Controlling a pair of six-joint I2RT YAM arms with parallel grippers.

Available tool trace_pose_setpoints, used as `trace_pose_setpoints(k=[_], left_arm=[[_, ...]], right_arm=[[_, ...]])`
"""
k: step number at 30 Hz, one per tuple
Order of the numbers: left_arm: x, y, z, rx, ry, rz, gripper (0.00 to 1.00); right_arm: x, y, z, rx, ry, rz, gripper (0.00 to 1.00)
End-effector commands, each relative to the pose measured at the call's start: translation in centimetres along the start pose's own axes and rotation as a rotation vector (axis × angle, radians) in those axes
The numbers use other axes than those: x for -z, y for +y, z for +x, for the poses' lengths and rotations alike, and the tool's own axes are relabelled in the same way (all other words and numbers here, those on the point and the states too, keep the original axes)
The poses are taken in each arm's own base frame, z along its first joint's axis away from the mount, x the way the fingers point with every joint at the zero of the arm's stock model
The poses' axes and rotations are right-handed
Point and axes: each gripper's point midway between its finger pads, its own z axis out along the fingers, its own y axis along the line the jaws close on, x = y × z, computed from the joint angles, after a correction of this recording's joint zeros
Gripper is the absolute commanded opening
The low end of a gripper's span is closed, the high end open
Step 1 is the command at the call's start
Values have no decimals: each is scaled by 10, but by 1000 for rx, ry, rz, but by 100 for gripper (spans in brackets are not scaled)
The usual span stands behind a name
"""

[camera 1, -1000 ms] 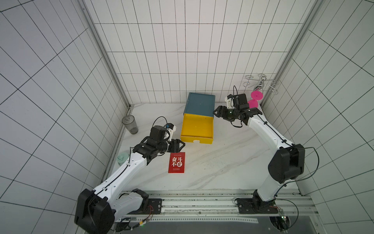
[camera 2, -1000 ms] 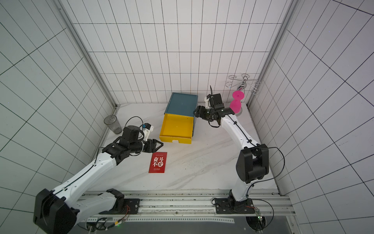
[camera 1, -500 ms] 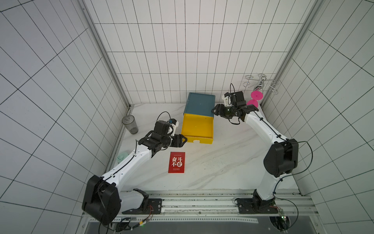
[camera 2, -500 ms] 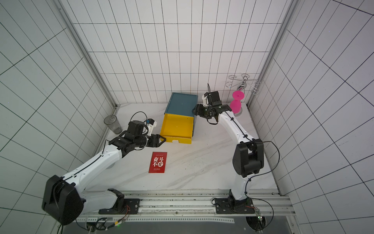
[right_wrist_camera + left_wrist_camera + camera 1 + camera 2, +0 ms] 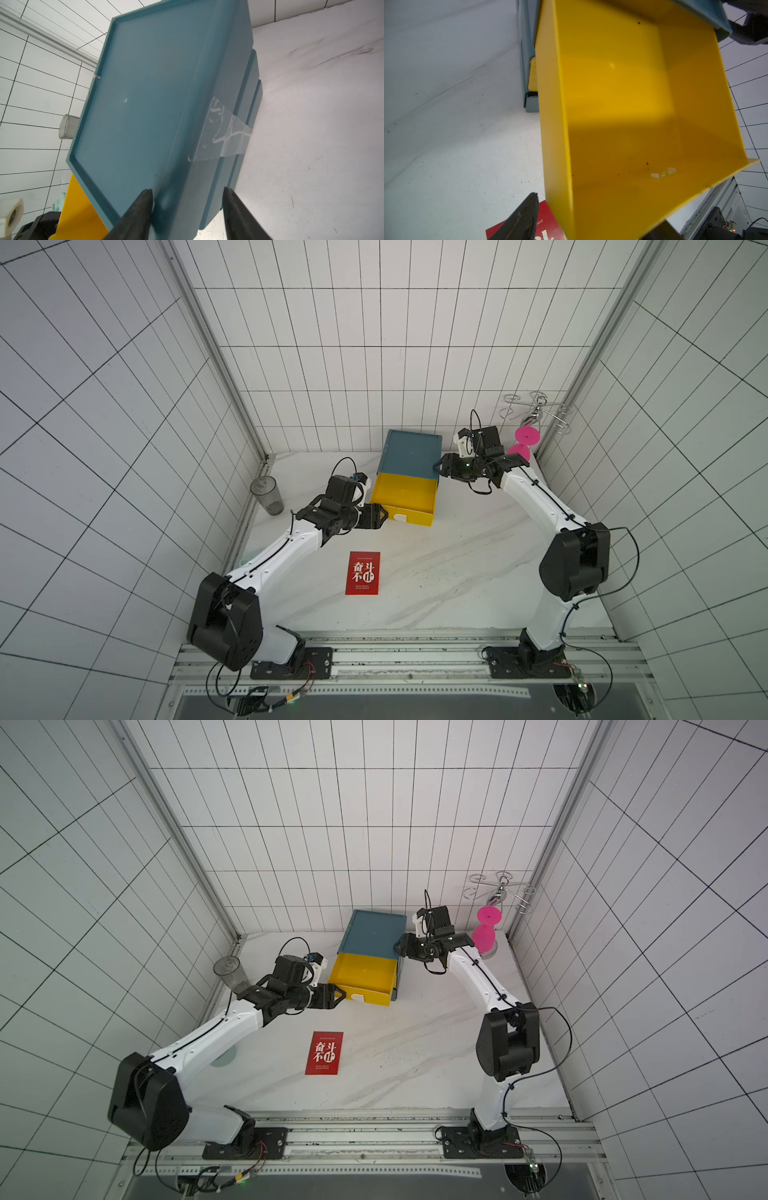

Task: Take the postcards out of the drawer
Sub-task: Close the drawer in the storage box.

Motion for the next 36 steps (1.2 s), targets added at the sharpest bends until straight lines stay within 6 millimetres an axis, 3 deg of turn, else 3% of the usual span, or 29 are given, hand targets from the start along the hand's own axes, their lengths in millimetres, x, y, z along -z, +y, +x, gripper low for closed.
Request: trace_pose_setpoints(k=[1,14,20,36], left_arm=[[-1,-3,-29,-27,-81,-17,72],[-36,10,-69,-22,-141,-92,79],[-54,15,-79,19,-158,-101,83],[-70,24,-93,101,-235,-135,88]], right_arm=[[-9,-10,10,7,59,35,55],[-8,-9,18,10,77,29,54],[-7,-10,22,4,84,27,54],[-6,-12,31,-6,95,27,53]])
